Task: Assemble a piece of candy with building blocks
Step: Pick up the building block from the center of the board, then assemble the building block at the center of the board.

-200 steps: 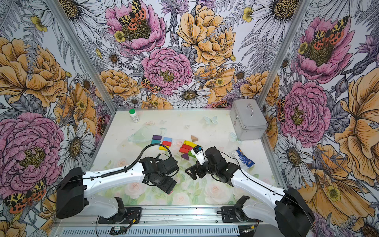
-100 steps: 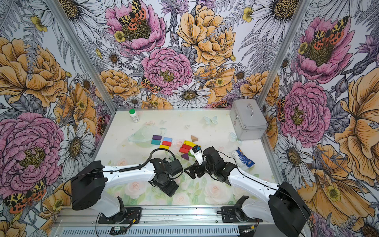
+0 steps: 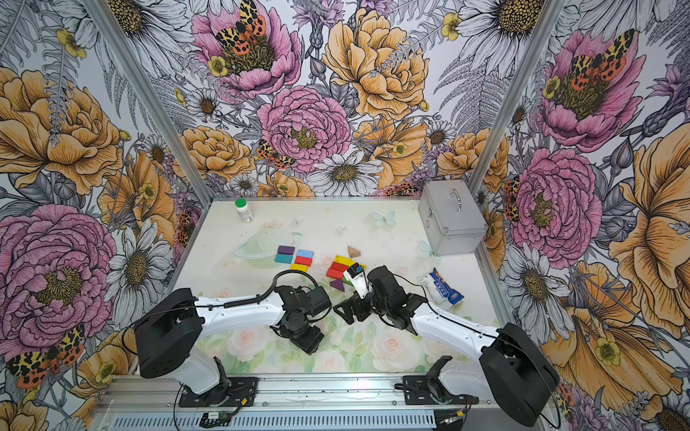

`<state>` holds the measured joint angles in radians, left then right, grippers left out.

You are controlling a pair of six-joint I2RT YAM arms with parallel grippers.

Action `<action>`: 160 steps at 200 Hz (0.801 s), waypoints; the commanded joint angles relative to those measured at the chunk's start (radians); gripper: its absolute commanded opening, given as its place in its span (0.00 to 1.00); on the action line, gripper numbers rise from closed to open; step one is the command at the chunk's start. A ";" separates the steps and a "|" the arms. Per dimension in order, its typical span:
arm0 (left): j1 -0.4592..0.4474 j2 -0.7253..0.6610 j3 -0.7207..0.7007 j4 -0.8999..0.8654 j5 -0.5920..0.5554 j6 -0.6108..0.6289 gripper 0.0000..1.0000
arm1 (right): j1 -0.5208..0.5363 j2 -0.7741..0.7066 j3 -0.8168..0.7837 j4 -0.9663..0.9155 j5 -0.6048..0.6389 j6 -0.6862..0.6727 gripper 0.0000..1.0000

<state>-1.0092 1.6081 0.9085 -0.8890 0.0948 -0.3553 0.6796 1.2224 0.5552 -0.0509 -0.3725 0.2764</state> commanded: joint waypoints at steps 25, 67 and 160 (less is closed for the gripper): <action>0.016 0.021 -0.001 0.022 0.028 0.019 0.64 | -0.008 0.011 0.035 0.033 -0.014 -0.011 0.97; 0.074 -0.031 0.027 0.013 0.038 0.018 0.59 | -0.018 0.001 0.041 0.026 -0.018 -0.014 0.97; 0.565 -0.080 0.276 -0.029 0.052 0.178 0.56 | -0.048 0.066 0.197 0.004 -0.047 -0.076 0.97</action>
<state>-0.5323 1.4574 1.1320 -0.8936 0.1761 -0.2680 0.6384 1.2476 0.6922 -0.0463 -0.3916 0.2436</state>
